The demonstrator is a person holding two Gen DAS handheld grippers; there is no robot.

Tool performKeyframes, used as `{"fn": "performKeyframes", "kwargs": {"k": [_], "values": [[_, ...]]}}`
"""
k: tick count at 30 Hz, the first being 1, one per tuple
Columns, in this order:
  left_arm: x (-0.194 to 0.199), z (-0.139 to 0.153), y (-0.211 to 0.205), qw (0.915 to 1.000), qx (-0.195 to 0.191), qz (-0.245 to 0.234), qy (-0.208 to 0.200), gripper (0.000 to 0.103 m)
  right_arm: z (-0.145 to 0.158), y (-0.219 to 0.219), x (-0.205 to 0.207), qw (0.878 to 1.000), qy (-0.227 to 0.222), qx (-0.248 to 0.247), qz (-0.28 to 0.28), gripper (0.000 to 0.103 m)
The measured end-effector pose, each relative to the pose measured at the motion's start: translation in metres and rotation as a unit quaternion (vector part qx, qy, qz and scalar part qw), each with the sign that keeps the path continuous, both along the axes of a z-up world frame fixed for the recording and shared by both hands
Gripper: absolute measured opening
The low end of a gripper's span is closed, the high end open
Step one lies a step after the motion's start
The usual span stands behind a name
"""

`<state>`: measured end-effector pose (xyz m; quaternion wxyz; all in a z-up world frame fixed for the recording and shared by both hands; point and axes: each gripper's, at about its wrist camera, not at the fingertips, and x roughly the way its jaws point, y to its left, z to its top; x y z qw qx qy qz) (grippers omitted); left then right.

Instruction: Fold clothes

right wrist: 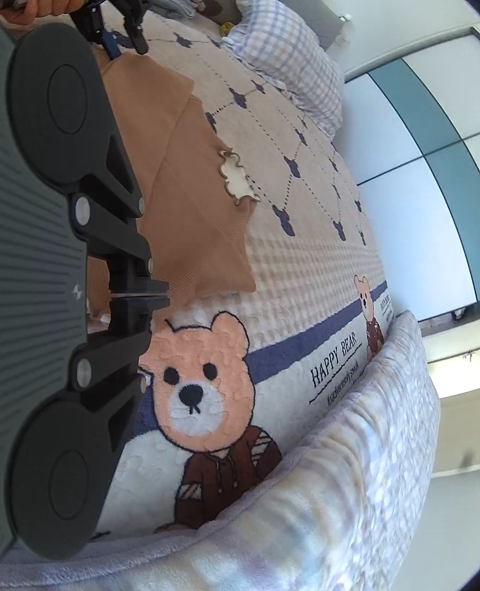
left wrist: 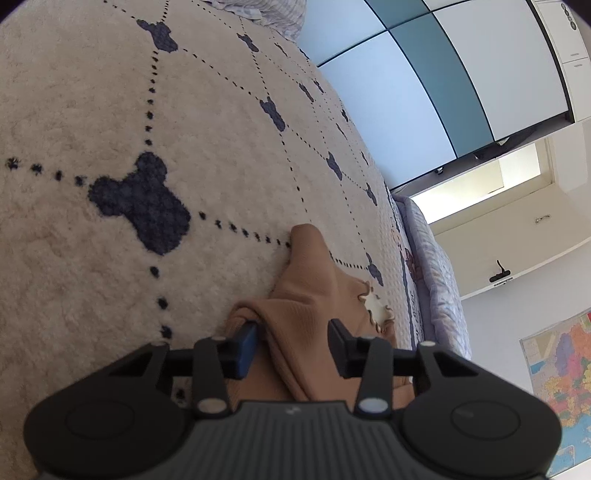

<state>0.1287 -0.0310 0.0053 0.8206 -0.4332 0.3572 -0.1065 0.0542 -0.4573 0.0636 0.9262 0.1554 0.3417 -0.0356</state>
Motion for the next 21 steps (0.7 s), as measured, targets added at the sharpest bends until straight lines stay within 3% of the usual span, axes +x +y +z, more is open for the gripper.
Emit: {"fn": "performKeyframes", "kwargs": {"k": [2,5,8,10,14,17,18,21], "values": [[0.0,0.0,0.0,0.9999,0.011,-0.001,0.001,0.037,0.006,0.01,-0.002,0.999,-0.004,0.0,0.04,0.009],[0.0,0.001,-0.001,0.9992,0.04,0.0,0.008,0.011,0.007,0.026,-0.003,0.995,-0.001,0.014,0.101,0.023],[-0.001,0.002,0.001,0.9992,0.041,-0.001,0.002,0.009,-0.002,0.056,-0.002,0.983,0.03,-0.022,0.181,0.026],[-0.001,0.003,0.002,0.9992,0.04,0.0,0.001,0.009,-0.012,0.079,-0.003,0.97,0.058,-0.073,0.225,0.026],[0.0,-0.002,0.009,0.9998,0.014,0.009,0.009,0.008,-0.024,0.101,-0.009,0.948,0.075,-0.151,0.271,0.031],[-0.002,-0.003,0.013,0.9997,-0.011,0.017,0.01,0.008,-0.025,0.097,-0.007,0.95,0.074,-0.149,0.263,0.028],[-0.002,-0.003,0.014,0.9996,-0.019,0.019,0.01,0.008,-0.025,0.096,-0.006,0.952,0.073,-0.147,0.257,0.019],[-0.003,-0.005,0.019,0.9983,-0.05,0.026,0.013,0.008,-0.023,0.094,-0.005,0.956,0.059,-0.155,0.241,0.008]]}}
